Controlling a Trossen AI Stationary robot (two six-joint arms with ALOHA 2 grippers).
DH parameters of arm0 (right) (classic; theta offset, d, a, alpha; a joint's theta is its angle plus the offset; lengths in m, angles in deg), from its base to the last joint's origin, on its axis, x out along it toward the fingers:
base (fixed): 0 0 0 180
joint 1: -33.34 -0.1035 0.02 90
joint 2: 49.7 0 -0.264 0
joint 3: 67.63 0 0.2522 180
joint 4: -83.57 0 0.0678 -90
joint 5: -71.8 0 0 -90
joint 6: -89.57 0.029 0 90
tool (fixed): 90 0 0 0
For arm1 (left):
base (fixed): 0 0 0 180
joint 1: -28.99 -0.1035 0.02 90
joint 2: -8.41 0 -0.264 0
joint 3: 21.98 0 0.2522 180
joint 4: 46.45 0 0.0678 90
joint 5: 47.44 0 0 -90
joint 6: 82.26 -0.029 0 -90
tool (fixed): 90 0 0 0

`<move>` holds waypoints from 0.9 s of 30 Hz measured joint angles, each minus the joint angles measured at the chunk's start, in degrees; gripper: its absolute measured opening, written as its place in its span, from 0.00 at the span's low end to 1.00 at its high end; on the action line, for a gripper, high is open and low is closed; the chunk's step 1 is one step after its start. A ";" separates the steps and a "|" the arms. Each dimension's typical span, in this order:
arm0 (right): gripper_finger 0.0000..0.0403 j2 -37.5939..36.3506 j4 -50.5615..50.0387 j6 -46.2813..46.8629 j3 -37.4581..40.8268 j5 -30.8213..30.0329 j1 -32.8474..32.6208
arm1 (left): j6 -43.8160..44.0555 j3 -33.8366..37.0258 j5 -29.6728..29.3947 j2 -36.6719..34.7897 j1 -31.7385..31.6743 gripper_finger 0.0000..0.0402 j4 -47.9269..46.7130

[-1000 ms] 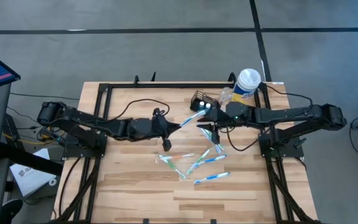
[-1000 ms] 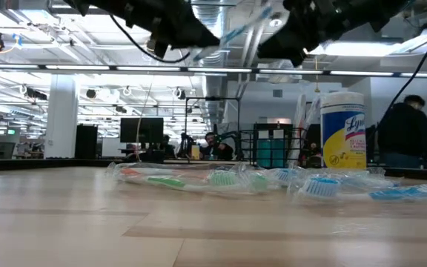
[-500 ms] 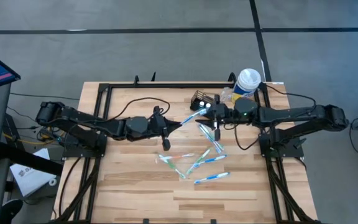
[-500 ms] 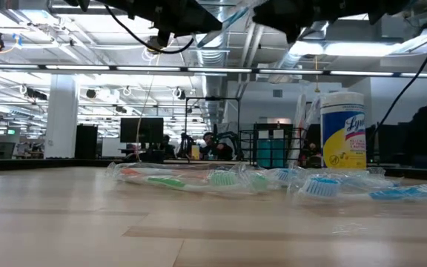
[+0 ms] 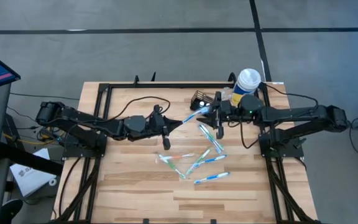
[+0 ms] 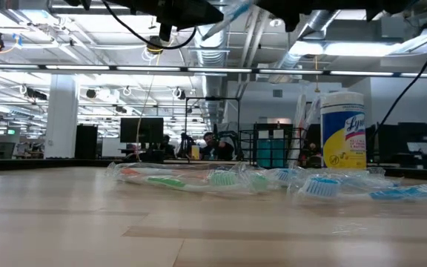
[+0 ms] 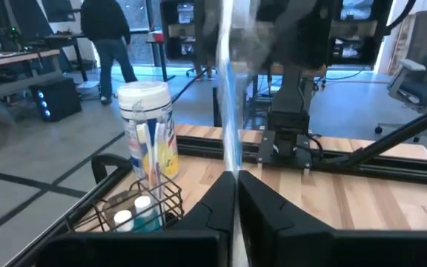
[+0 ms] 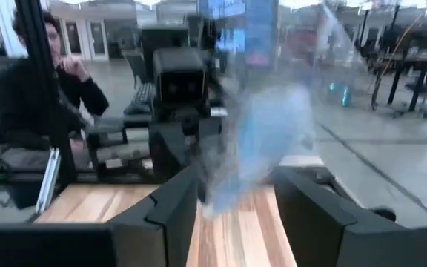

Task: Pick & Place toothbrushing station
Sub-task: Put the blue toothbrush into the mesh organizer

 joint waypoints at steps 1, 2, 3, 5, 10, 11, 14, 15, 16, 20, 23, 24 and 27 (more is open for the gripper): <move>0.42 -0.04 0.62 0.02 -0.04 0.00 0.00 | -0.02 0.00 0.00 0.02 0.00 0.01 -0.01; 0.41 -0.04 0.93 0.02 -0.04 0.01 0.00 | -0.02 0.00 0.00 0.02 0.00 0.00 -0.01; 0.40 0.00 1.14 0.01 -0.04 0.02 0.00 | -0.02 0.00 0.00 0.02 0.00 0.00 0.04; 0.37 0.01 2.23 0.01 -0.04 0.02 0.00 | -0.02 0.00 0.00 0.02 0.00 0.00 0.04; 0.30 0.00 1.89 0.02 -0.04 0.04 0.00 | -0.02 0.00 0.02 0.07 0.00 0.00 0.89; 0.29 0.00 1.85 0.02 -0.04 0.04 0.00 | -0.02 0.00 0.00 0.07 0.00 0.00 1.16; 0.26 0.00 1.89 -0.60 -0.04 0.04 0.01 | -0.14 0.00 0.00 0.07 -0.11 0.00 1.99; 0.26 0.00 2.15 -1.48 -0.04 0.04 0.12 | -0.54 0.00 0.00 0.07 -0.11 0.00 2.20; 0.26 -0.07 2.39 -2.11 -0.04 0.04 0.33 | -1.17 0.00 0.00 0.07 -0.11 0.00 2.32; 0.26 -0.54 2.70 -2.21 -0.04 0.92 1.25 | -1.56 0.00 -0.07 0.07 -0.11 0.00 3.27; 0.27 -0.52 2.58 -1.10 -0.04 2.67 1.71 | -2.80 0.00 -0.20 0.07 -0.11 0.00 5.48; 0.28 -0.52 2.62 -1.05 -0.04 3.39 1.87 | -3.07 0.00 -0.20 0.07 -0.11 0.00 6.22; 0.30 -0.52 2.85 -0.92 -0.04 4.13 1.83 | -3.37 0.00 0.05 0.07 -0.11 0.00 8.13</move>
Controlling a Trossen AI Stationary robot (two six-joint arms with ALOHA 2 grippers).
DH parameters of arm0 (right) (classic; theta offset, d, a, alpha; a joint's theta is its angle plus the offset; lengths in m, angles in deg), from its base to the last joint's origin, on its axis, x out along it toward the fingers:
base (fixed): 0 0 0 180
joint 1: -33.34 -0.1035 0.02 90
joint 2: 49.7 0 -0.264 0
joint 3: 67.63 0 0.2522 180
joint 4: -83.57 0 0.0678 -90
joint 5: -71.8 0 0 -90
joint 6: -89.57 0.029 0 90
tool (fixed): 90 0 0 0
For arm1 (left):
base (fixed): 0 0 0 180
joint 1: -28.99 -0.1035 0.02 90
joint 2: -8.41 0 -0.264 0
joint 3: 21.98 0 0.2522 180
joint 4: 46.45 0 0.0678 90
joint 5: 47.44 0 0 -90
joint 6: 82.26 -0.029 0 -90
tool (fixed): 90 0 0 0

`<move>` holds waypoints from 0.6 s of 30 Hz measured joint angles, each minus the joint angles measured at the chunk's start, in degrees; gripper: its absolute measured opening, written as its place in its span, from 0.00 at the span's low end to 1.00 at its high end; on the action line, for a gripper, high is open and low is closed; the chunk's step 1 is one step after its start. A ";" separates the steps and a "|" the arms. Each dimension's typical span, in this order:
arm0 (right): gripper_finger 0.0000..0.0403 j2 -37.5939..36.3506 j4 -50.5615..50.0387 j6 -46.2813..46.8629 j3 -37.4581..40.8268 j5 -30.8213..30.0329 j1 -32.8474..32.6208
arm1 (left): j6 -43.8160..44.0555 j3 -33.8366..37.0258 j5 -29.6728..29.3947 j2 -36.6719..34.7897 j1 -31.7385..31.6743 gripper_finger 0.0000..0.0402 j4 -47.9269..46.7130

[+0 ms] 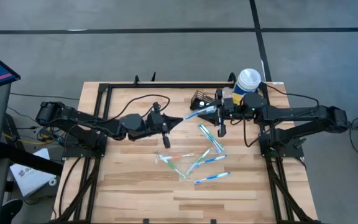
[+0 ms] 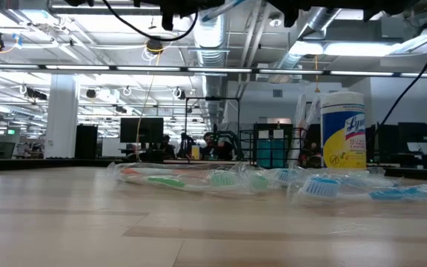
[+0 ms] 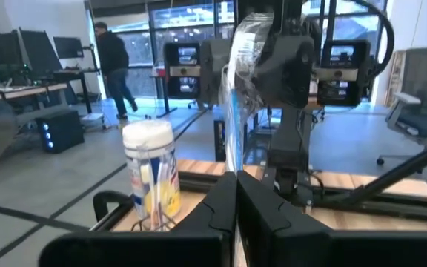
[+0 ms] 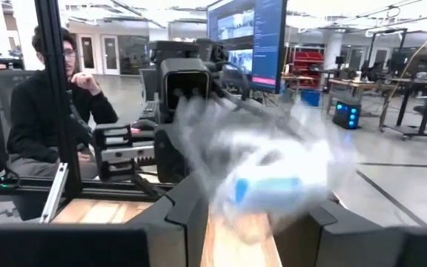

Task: Pick & Place toothbrushing station
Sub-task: Put the blue toothbrush into the mesh organizer

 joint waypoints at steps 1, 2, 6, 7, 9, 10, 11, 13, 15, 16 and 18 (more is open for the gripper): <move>0.30 0.00 0.49 0.01 0.00 0.02 -0.02 | -0.07 0.00 0.18 0.00 0.00 0.00 0.32; 0.31 0.00 0.93 0.01 0.00 0.01 -0.01 | -0.14 0.00 0.36 0.00 0.00 0.00 0.43; 0.31 0.00 1.60 0.02 0.00 0.02 0.01 | -1.11 0.00 0.38 0.00 0.00 0.00 0.71; 0.31 0.00 1.60 0.02 0.00 0.00 0.01 | -1.11 0.00 0.38 0.00 0.00 0.00 0.87; 0.29 0.00 1.60 0.00 0.00 0.00 -0.01 | -1.11 0.00 0.39 0.00 0.00 0.00 1.14; 0.28 0.00 1.61 0.01 0.00 0.00 0.00 | -1.14 0.00 0.38 0.00 0.00 0.00 1.29; 0.26 0.00 1.64 0.00 0.00 0.00 0.00 | -1.19 0.00 0.38 0.00 0.00 0.00 1.57; 0.22 0.00 1.87 0.00 0.00 0.02 -0.03 | -1.44 0.00 0.40 0.00 0.00 0.00 1.70; 0.16 0.00 2.49 0.00 0.00 0.00 -0.12 | -1.52 0.00 0.83 0.00 0.00 0.00 1.72; 0.12 0.00 2.74 0.00 0.00 0.00 -0.12 | -1.53 0.00 1.38 0.00 0.00 0.00 1.75; 0.04 0.00 2.99 -0.11 0.00 0.34 -0.12 | -1.56 0.00 1.92 0.00 0.01 0.00 1.75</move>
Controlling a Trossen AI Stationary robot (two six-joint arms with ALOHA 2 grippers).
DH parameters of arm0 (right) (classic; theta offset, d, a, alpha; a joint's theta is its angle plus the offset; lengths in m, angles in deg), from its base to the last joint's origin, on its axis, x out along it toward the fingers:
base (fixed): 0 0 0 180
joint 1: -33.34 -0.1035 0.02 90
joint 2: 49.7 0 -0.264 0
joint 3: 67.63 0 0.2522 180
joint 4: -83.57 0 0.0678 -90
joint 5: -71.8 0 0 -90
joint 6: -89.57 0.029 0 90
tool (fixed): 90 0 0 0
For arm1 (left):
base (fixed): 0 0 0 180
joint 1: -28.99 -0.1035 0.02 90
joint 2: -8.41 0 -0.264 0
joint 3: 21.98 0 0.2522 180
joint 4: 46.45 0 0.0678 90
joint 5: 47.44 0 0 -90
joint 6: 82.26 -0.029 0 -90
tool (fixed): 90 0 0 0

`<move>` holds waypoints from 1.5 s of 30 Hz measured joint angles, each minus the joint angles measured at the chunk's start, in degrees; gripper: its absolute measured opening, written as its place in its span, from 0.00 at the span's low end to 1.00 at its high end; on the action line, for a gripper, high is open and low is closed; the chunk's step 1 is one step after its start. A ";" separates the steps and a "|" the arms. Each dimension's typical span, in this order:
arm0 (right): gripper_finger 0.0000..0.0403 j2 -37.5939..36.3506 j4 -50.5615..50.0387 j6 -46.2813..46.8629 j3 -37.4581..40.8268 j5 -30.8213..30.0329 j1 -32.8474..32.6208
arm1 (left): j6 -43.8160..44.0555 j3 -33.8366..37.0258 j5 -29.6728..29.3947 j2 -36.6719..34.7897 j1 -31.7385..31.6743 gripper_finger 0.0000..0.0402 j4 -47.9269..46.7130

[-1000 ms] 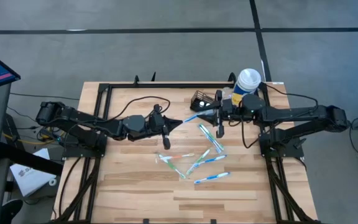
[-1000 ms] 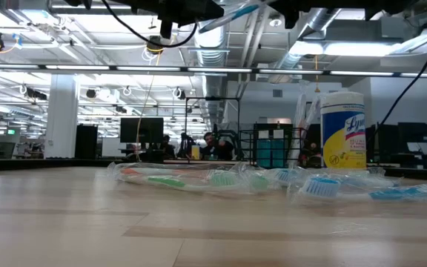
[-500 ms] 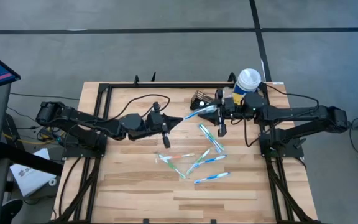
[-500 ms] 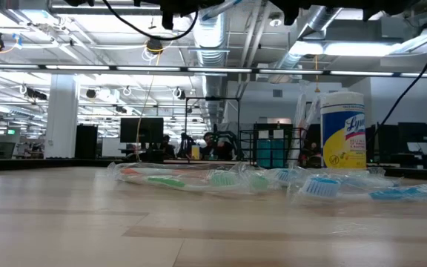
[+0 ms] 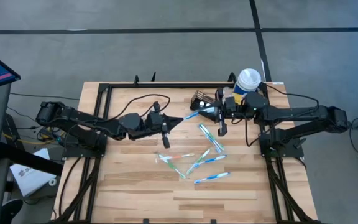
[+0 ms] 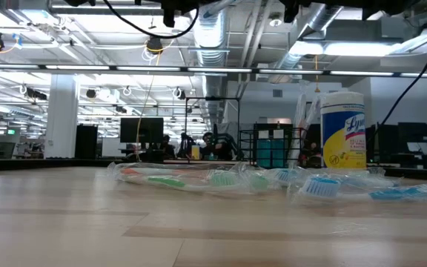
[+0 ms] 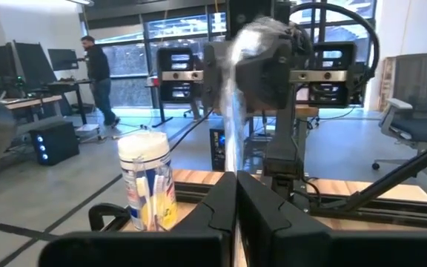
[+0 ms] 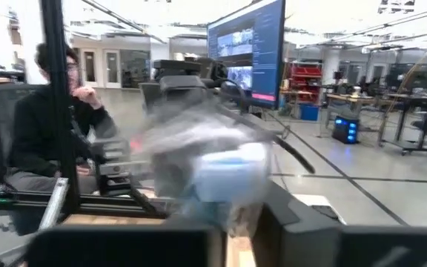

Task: Pick & Place toothbrushing station
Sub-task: Put the blue toothbrush into the mesh organizer

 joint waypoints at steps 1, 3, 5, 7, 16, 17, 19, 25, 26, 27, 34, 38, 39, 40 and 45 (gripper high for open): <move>0.03 0.00 0.18 -0.25 0.00 -0.02 0.00 | 0.01 0.00 0.28 0.00 -0.01 0.00 0.00; 0.03 0.00 0.26 -0.29 0.00 -0.10 -0.04 | 0.01 0.00 0.47 0.00 -0.01 0.00 0.01; 0.02 0.00 0.17 -0.35 0.00 -0.10 -0.04 | 0.01 0.00 0.49 0.00 -0.01 0.00 0.01; 0.02 0.00 0.17 -0.62 0.00 -0.14 -0.04 | 0.01 0.00 0.51 0.00 -0.01 0.00 0.03; 0.01 0.00 -1.11 -1.37 0.00 -0.40 -0.02 | 0.21 0.00 -1.62 0.00 0.01 0.00 -0.03; 0.01 0.00 -1.25 -1.39 0.00 -0.40 0.00 | 0.22 0.00 -1.89 0.00 0.01 0.00 -0.03; 0.01 0.00 -1.93 -1.39 0.00 -0.42 0.14 | 0.21 0.00 -2.04 0.00 0.01 0.00 -0.05; 0.01 -1.00 -5.81 -0.54 0.04 -0.64 1.51 | 0.24 -0.07 -2.11 0.00 0.01 0.04 0.29; 0.01 -1.53 -6.47 -0.52 0.06 -0.62 1.71 | 0.23 -0.07 -2.11 0.00 0.01 0.06 0.18; 0.01 -2.00 -6.50 -0.51 0.05 -0.63 1.77 | 0.23 -0.07 -2.11 0.00 0.01 0.07 0.14; 0.01 -7.10 -16.44 0.13 0.00 -2.94 4.18 | 0.24 -0.07 -2.22 0.00 0.32 0.16 -0.08; 0.01 -10.18 -24.02 0.18 0.00 -6.13 5.32 | 0.25 -0.07 -2.22 0.00 0.38 0.19 -0.12; 0.01 -10.91 -25.57 0.20 0.01 -6.92 5.60 | 0.25 -0.07 -2.22 0.00 0.38 0.19 -0.12; 0.01 -11.58 -27.19 0.46 0.00 -7.84 5.84 | 0.25 -0.07 -2.22 0.00 0.38 0.19 -0.12; 0.01 -13.66 -35.66 1.66 0.00 -11.67 8.30 | 0.27 -0.07 -2.22 0.00 0.38 0.19 -0.18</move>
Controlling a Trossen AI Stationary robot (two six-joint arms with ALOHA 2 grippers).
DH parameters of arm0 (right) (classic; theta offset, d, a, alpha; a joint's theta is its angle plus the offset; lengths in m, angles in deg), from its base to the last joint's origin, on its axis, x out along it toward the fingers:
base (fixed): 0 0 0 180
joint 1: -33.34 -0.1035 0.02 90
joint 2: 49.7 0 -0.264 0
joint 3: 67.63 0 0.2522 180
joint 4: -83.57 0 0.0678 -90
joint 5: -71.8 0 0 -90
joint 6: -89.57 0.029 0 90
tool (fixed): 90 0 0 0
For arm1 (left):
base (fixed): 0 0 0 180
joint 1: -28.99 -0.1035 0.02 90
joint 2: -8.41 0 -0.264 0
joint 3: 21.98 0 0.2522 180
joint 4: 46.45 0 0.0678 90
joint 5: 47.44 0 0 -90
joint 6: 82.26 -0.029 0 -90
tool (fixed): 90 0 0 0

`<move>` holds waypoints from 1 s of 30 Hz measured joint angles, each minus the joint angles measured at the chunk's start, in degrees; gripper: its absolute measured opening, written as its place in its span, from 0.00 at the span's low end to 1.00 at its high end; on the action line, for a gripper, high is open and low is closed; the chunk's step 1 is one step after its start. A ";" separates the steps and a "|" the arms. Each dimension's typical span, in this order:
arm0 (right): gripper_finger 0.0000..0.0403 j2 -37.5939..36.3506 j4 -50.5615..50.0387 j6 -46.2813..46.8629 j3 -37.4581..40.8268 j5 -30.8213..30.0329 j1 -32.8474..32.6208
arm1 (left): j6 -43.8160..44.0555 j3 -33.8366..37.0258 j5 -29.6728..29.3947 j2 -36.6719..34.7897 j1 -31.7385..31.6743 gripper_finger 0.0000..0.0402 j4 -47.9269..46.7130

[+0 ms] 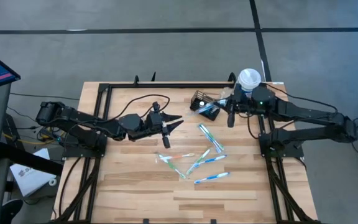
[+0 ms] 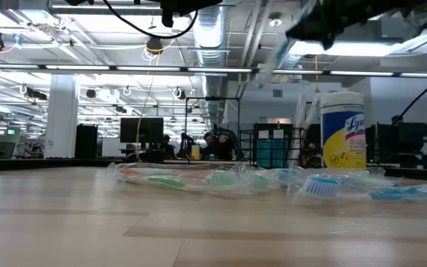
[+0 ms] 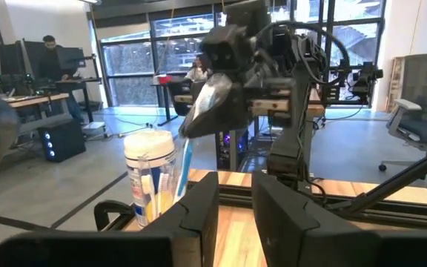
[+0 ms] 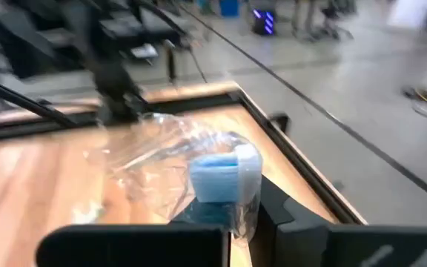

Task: Pick & Place toothbrushing station
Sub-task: Put the blue toothbrush into the mesh organizer

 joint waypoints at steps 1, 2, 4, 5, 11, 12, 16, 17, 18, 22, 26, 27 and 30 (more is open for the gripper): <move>0.01 -0.27 -1.75 0.28 0.00 -0.78 0.66 | 0.00 0.00 0.00 0.00 0.00 0.19 -0.02; 0.01 -0.39 -3.12 0.75 0.00 -1.24 1.39 | 0.00 0.00 0.00 0.00 0.00 0.19 -0.03; 0.01 -0.36 -4.72 1.58 0.00 -1.56 2.86 | 0.02 0.00 0.00 0.00 0.00 0.19 -0.07; 0.01 -0.35 -5.53 1.71 0.00 -1.58 3.51 | 0.00 0.00 0.00 0.00 -0.02 0.19 -0.07; 0.01 -0.35 -9.74 1.96 0.00 -1.35 7.21 | 0.02 0.00 0.02 0.00 -0.01 0.19 -0.51; 0.01 -0.35 -10.52 1.98 0.00 -1.34 7.75 | 0.02 0.00 0.02 0.00 0.00 0.19 -0.50; 0.01 -0.35 -13.21 2.28 0.00 -1.30 9.52 | 0.03 0.01 0.02 0.00 0.00 0.19 -0.50; 0.01 -0.33 -13.79 2.46 0.00 -0.97 9.85 | 0.04 0.02 0.02 0.00 -0.01 0.19 -0.50; 0.01 -0.28 -14.08 2.57 0.00 -0.77 10.23 | 0.04 0.02 0.02 0.00 0.00 0.19 -0.50; 0.01 0.07 -15.27 2.57 0.00 -0.73 10.83 | 0.04 0.02 0.02 0.00 0.00 0.19 -0.50; 0.01 1.19 -15.77 2.54 0.00 -0.66 11.46 | 0.04 0.04 0.02 0.00 -0.02 0.19 -0.50; 0.01 1.47 -15.70 2.54 0.00 -0.67 11.64 | 0.04 0.04 0.02 0.00 -0.02 0.19 -0.50; 0.01 2.82 -15.88 1.74 0.00 -0.69 12.25 | 0.04 0.04 0.02 0.00 -0.02 0.19 -0.72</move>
